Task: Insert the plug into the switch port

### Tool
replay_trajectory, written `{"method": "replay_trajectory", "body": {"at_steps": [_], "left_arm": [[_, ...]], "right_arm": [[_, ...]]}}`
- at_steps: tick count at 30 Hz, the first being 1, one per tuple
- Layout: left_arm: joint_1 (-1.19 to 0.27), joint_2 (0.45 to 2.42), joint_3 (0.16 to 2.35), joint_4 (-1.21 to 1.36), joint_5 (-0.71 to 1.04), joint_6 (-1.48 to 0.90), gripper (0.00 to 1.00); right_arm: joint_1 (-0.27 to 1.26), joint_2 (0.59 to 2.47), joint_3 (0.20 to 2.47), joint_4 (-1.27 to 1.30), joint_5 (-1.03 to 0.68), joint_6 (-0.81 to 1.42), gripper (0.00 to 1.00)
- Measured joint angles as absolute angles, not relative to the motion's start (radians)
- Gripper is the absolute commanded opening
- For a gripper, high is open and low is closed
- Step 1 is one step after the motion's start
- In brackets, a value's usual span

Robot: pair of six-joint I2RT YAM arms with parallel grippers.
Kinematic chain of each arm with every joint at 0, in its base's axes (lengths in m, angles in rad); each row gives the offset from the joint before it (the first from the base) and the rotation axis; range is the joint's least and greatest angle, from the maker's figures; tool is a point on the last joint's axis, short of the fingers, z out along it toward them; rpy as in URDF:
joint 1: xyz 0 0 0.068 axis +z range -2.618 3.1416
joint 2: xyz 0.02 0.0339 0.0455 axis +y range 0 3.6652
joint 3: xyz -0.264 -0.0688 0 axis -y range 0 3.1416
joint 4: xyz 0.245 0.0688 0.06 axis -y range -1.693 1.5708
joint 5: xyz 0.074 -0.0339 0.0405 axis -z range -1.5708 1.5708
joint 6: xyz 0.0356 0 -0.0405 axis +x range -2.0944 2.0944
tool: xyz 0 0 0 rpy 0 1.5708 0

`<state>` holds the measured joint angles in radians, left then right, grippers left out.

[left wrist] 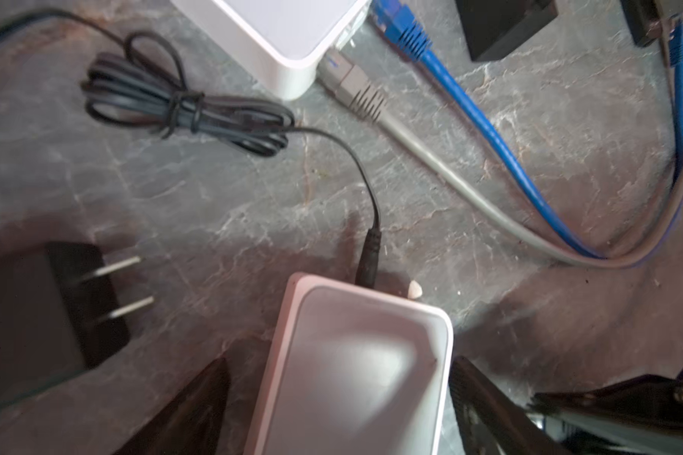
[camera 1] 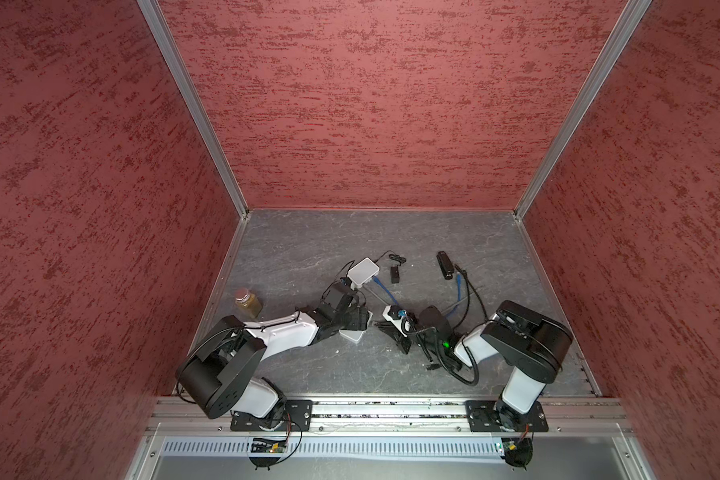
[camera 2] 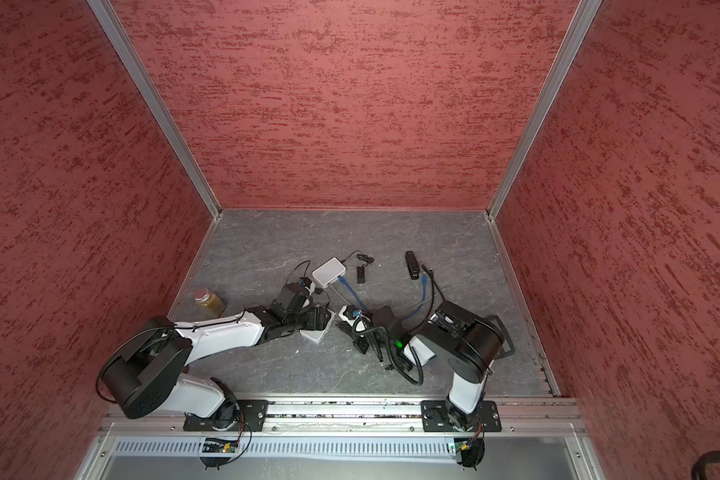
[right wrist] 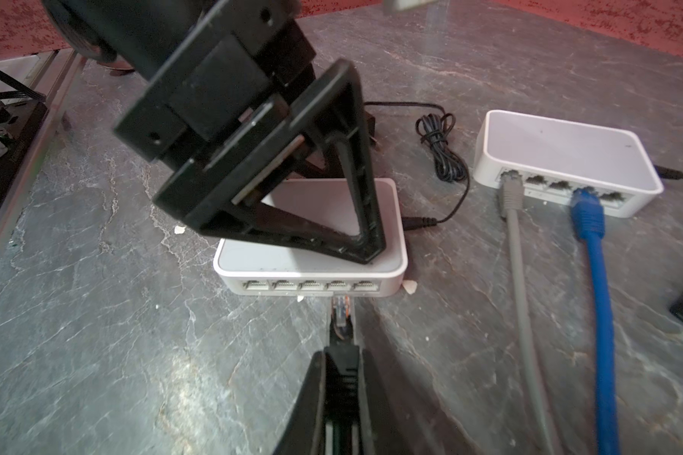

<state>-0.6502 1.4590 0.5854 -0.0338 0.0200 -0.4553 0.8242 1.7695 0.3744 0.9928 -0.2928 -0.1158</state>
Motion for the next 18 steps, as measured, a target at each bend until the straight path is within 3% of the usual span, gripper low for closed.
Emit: {"method": "replay_trajectory", "body": {"at_steps": [18], "left_arm": [[-0.65, 1.462, 0.554, 0.045, 0.023, -0.481, 0.83]], "right_arm": [[0.833, 1.82, 0.442, 0.906, -0.291, -0.12, 0.0]]}}
